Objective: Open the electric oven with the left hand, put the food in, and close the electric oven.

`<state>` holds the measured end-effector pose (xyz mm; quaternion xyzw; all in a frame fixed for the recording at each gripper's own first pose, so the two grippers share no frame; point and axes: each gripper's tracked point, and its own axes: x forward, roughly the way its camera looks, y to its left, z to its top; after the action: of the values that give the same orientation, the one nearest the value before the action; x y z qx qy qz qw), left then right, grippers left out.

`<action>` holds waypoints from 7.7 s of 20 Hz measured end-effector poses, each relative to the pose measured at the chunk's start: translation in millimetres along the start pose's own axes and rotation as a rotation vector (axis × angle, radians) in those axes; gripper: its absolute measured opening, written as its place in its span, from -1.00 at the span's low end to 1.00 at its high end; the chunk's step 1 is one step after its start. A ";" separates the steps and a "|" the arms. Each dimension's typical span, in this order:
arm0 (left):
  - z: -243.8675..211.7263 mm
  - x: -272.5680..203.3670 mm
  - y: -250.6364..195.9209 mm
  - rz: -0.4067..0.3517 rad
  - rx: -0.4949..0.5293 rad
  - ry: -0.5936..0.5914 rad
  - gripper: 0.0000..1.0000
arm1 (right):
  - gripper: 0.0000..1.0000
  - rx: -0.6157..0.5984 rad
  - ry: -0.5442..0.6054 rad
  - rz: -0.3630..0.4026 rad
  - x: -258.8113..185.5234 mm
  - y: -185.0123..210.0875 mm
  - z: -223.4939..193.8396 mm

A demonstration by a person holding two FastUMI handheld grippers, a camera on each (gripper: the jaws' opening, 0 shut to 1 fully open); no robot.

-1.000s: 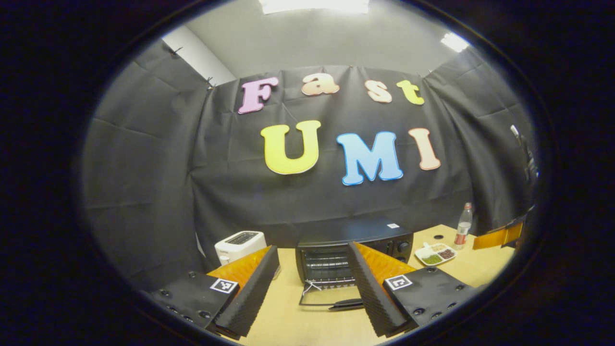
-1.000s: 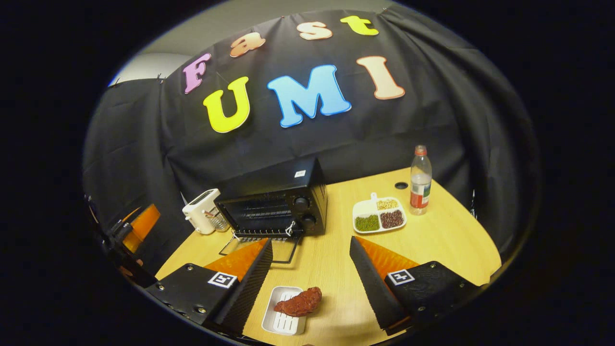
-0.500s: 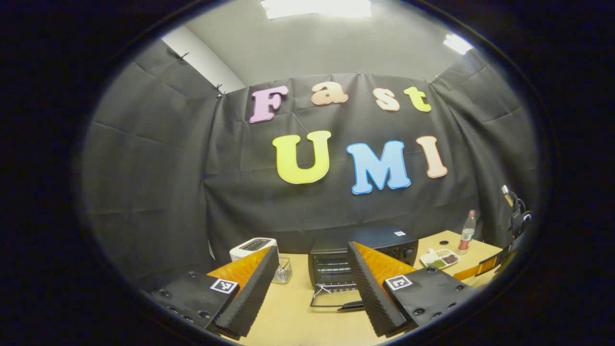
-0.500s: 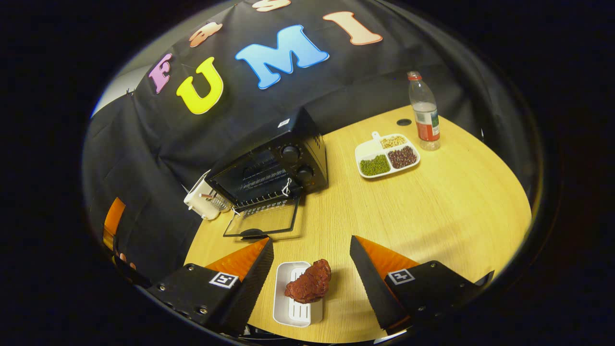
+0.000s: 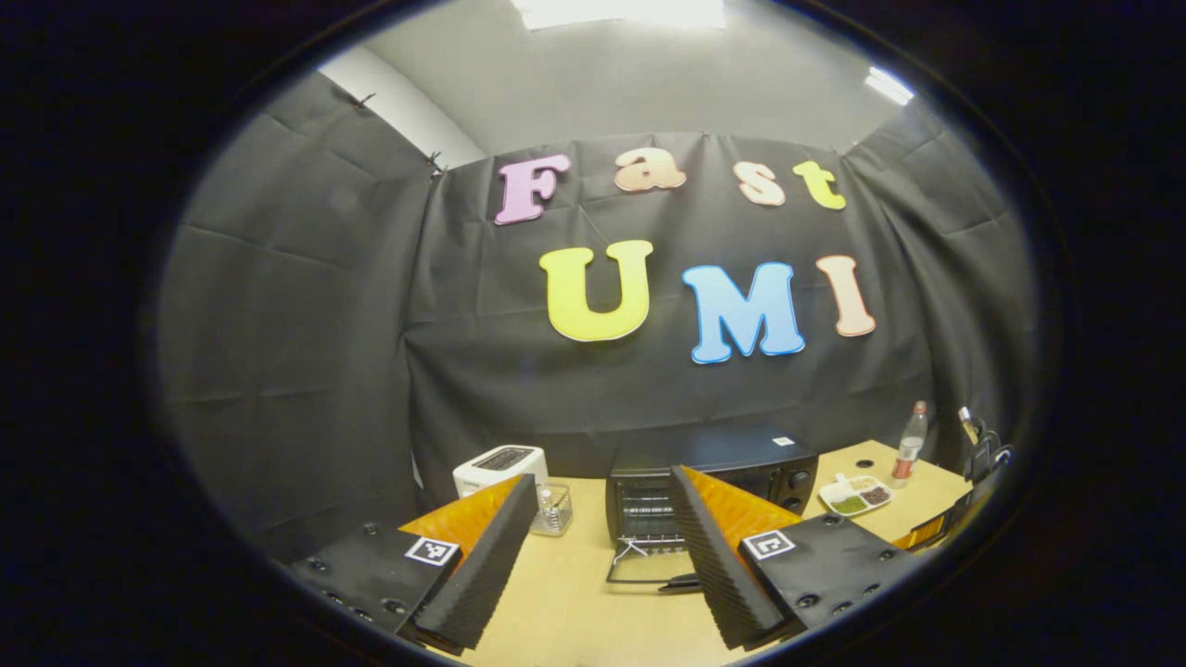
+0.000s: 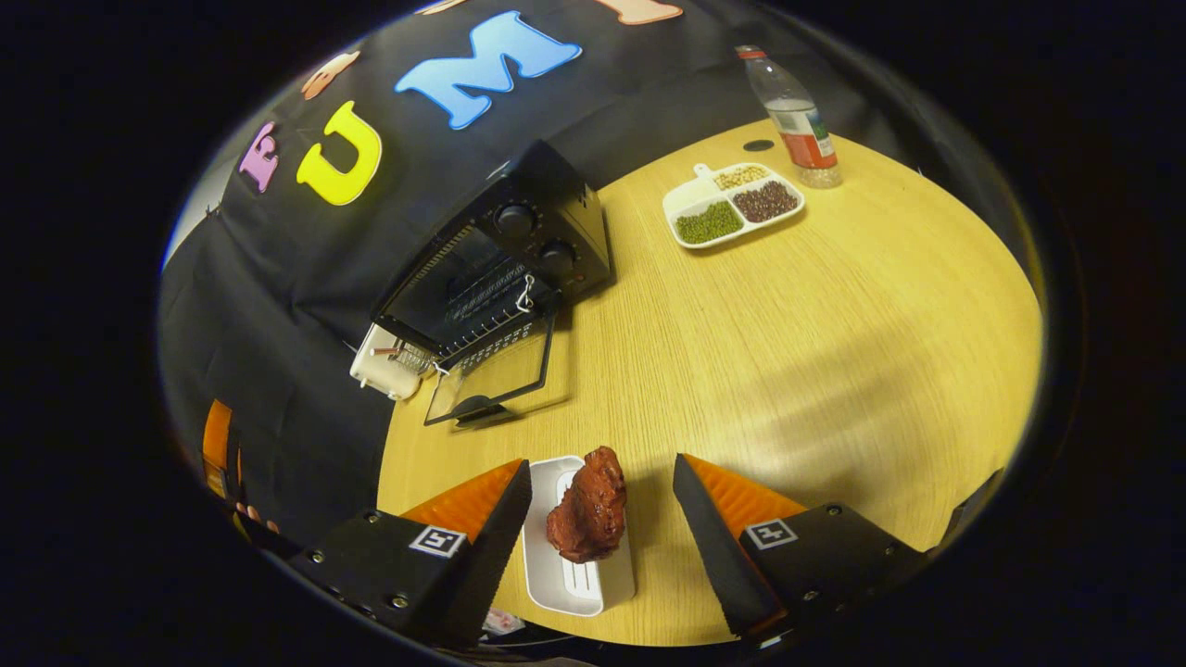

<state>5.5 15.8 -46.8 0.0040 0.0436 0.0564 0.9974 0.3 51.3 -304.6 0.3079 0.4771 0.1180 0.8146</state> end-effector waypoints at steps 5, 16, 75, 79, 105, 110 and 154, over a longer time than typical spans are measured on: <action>-1.7 2.4 -0.6 0.000 0.003 0.005 1.00 | 0.68 0.086 0.057 0.030 7.3 1.2 -15.8; -7.8 7.5 -0.9 -0.010 0.011 0.013 1.00 | -0.91 0.092 -0.008 0.069 -5.8 13.1 -3.5; -73.2 66.6 173.4 0.143 0.050 0.158 0.80 | -0.92 0.239 -0.479 0.266 204.5 203.1 158.1; -72.7 66.3 176.8 0.148 0.059 0.156 0.91 | -0.84 0.199 -0.481 0.228 211.7 197.6 155.9; -60.3 67.4 82.3 0.005 -0.012 0.115 0.80 | 0.95 -0.273 -0.603 0.120 63.9 187.1 149.7; -66.1 67.4 38.5 -0.071 -0.007 0.122 1.00 | 0.95 -0.398 -0.657 0.081 -3.0 174.5 151.7; -321.6 86.7 -148.5 -0.369 0.067 0.783 0.92 | 0.96 -0.464 -0.851 -0.475 -198.6 31.9 103.6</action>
<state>79.9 -120.9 -376.5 0.0068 0.4206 -0.1269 0.8983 -11.1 -60.6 -108.3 0.0241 0.1230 -0.1024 0.9868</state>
